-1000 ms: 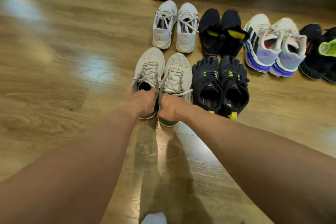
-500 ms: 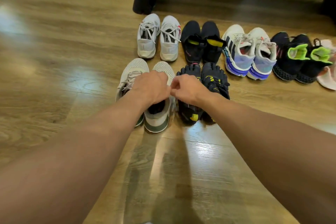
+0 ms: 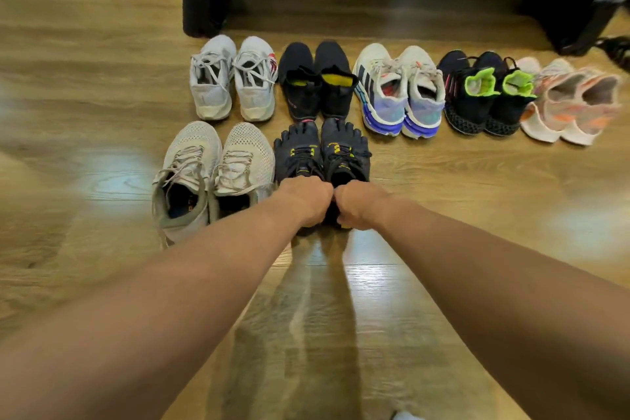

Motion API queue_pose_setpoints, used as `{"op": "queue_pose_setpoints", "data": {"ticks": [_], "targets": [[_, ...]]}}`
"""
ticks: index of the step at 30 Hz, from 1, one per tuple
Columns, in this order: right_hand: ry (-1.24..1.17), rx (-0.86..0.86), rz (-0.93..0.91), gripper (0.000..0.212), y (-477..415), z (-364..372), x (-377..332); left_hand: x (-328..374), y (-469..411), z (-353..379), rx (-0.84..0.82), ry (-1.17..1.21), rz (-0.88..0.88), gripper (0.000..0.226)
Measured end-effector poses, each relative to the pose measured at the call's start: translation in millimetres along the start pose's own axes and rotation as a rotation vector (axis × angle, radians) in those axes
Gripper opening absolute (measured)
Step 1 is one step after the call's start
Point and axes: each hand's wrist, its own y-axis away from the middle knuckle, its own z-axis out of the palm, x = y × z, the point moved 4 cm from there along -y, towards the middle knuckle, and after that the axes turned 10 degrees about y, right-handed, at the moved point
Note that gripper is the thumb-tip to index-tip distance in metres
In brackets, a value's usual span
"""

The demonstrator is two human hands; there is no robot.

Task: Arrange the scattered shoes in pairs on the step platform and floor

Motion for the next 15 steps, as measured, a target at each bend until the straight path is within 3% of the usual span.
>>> {"op": "queue_pose_setpoints", "data": {"ticks": [6,15], "targets": [[0.049,-0.037,-0.124,0.030,-0.6,-0.7,-6.5,-7.5,7.2,2.6,-0.024,-0.026,0.000,0.034],[0.079,-0.103,-0.133,0.025,3.2,-4.6,-2.3,-2.8,11.3,4.4,-0.017,0.011,0.041,0.028]]}}
